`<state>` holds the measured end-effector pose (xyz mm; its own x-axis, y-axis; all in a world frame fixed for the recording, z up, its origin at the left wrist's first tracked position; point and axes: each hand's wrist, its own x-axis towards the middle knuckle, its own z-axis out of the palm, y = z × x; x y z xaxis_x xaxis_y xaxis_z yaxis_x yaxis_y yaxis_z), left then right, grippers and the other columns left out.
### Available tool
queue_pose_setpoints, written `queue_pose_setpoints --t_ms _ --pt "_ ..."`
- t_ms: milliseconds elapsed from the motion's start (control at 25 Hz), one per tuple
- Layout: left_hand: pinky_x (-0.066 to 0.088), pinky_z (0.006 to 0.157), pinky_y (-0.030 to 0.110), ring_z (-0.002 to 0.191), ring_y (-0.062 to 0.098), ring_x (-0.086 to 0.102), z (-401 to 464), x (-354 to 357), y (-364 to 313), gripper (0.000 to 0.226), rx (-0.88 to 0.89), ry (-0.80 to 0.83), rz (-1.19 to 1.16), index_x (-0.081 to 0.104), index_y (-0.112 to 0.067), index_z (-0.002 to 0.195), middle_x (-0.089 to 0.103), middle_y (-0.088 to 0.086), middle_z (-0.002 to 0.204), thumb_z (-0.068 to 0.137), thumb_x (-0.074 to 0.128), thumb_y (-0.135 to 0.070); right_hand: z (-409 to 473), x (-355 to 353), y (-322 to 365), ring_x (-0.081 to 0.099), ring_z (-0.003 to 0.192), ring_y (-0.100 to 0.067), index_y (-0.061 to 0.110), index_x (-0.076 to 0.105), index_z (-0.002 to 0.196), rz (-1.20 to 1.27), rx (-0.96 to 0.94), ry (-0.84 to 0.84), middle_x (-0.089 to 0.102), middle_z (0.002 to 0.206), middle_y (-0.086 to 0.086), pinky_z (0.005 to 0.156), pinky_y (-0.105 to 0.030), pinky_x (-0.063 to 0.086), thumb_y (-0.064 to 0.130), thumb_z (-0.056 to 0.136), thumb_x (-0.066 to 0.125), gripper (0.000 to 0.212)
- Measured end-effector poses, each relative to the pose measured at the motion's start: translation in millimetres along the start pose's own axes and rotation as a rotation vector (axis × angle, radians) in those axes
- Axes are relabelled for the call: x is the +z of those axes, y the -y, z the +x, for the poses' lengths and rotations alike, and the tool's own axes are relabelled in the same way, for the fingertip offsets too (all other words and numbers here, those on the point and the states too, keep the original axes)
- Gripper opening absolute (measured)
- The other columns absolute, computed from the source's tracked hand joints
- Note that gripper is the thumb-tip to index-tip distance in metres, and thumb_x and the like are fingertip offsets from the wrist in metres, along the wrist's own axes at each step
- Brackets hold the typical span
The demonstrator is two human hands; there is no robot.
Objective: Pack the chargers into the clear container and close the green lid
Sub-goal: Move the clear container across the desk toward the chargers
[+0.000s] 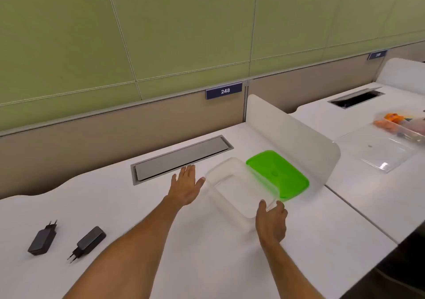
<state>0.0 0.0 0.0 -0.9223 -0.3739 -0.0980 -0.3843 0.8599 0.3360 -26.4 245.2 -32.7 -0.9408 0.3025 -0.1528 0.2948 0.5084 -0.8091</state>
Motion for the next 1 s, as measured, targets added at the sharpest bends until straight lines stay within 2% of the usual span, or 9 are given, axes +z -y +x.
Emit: queue_pose_setpoints --t_ms 240,480,640,760,920,1000 --pt "0.002 0.119 0.048 0.148 0.022 -0.004 23 17 -26 0.070 -0.128 0.174 -0.144 -0.001 -0.010 0.151 -0.001 0.008 0.162 0.099 0.024 -0.051 12 10 -1 0.054 0.116 -0.039 0.013 0.036 0.139 0.040 0.130 0.059 0.047 0.141 -0.012 0.093 -0.044 0.042 0.045 0.093 0.046 0.057" --pt "0.018 0.116 0.048 0.145 0.031 0.017 43 21 -33 0.077 -0.302 0.313 -0.473 0.005 -0.019 0.152 0.014 0.009 0.160 0.094 0.035 -0.060 27 20 4 0.053 0.118 -0.038 0.010 0.039 0.139 -0.002 0.123 0.036 0.047 0.141 -0.011 0.096 -0.044 0.041 0.042 0.094 0.045 0.056" --pt "0.022 0.115 0.048 0.144 0.029 0.021 46 14 -28 0.078 -0.381 0.270 -0.677 0.017 -0.019 0.151 0.018 0.006 0.159 0.091 0.039 -0.064 36 25 13 0.053 0.118 -0.037 0.007 0.042 0.139 -0.068 0.064 0.022 0.048 0.140 -0.013 0.096 -0.043 0.041 0.039 0.095 0.044 0.054" --pt "0.026 0.112 0.046 0.138 0.028 0.033 41 10 -15 0.072 -0.426 0.210 -0.847 0.029 -0.020 0.148 0.027 0.003 0.156 0.091 0.036 -0.064 43 33 23 0.050 0.124 -0.036 0.007 0.041 0.141 -0.108 -0.034 0.070 0.047 0.143 -0.013 0.100 -0.043 0.039 0.026 0.095 0.043 0.050" --pt "0.035 0.090 0.035 0.116 0.024 0.051 25 5 13 0.056 -0.494 0.088 -1.032 0.046 -0.019 0.134 0.048 0.003 0.139 0.096 0.032 -0.058 48 51 45 0.048 0.127 -0.035 0.008 0.041 0.142 -0.135 -0.177 0.147 0.048 0.143 -0.013 0.101 -0.043 0.038 0.016 0.096 0.040 0.047" --pt "0.037 0.087 0.034 0.113 0.025 0.053 14 3 30 0.051 -0.530 0.018 -1.095 0.047 -0.020 0.130 0.050 0.000 0.130 0.098 0.030 -0.055 48 62 59 0.046 0.130 -0.033 0.008 0.041 0.143 -0.126 -0.253 0.209 0.048 0.145 -0.012 0.104 -0.043 0.036 0.019 0.097 0.040 0.047"
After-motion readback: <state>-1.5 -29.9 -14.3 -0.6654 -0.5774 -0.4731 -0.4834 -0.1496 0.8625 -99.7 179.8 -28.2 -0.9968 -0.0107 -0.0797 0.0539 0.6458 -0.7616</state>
